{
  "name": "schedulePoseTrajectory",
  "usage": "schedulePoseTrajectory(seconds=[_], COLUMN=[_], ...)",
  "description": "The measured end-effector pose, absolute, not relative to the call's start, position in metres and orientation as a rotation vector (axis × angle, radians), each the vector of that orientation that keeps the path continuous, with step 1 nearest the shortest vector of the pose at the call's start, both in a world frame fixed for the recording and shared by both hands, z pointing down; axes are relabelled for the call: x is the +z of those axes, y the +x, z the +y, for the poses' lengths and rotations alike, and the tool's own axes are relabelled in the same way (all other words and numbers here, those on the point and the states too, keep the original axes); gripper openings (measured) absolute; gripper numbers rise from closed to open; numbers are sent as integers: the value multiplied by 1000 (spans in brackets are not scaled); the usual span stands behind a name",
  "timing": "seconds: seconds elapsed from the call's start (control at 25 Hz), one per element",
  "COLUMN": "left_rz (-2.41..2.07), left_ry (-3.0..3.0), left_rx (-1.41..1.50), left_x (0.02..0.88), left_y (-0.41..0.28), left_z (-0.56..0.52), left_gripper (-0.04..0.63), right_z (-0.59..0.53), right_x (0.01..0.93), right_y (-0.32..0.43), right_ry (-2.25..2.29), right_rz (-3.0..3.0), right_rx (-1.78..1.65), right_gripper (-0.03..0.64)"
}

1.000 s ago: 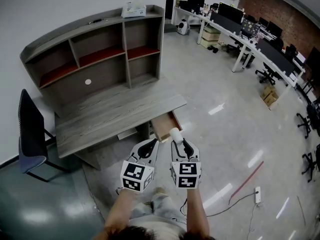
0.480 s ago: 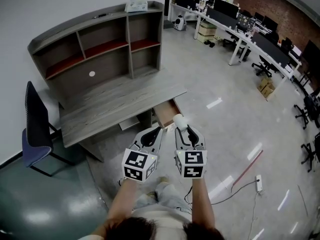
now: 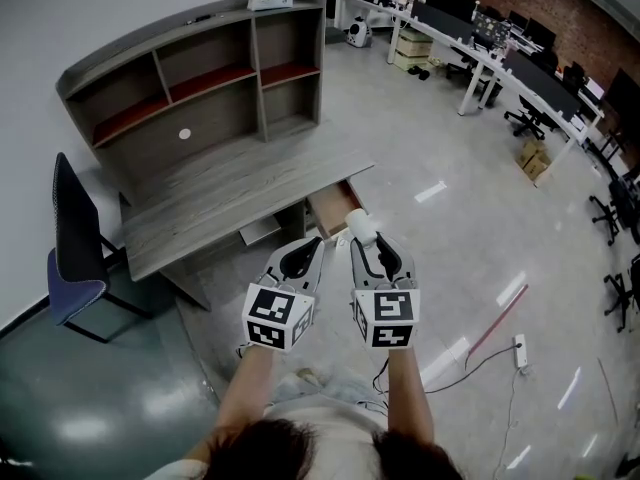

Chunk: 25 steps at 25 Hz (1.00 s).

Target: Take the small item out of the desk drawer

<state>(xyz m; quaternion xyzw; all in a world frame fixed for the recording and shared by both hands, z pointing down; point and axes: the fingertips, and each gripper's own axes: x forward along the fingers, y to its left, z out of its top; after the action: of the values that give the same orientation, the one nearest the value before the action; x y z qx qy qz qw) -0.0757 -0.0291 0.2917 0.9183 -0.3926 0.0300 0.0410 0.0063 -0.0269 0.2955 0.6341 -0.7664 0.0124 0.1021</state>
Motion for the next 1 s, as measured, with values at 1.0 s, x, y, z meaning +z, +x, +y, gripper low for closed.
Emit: schedulePoseTrajectory(seconds=[1.0], left_rz=[-1315], left_ry=[2778], left_rx=[55], left_x=[268], left_y=[-51], left_z=[64], left_gripper=[17], right_z=[65], right_x=[265], right_y=[26], right_ry=[1784], right_rz=[-2383], right_rx=[-43], right_gripper=[161])
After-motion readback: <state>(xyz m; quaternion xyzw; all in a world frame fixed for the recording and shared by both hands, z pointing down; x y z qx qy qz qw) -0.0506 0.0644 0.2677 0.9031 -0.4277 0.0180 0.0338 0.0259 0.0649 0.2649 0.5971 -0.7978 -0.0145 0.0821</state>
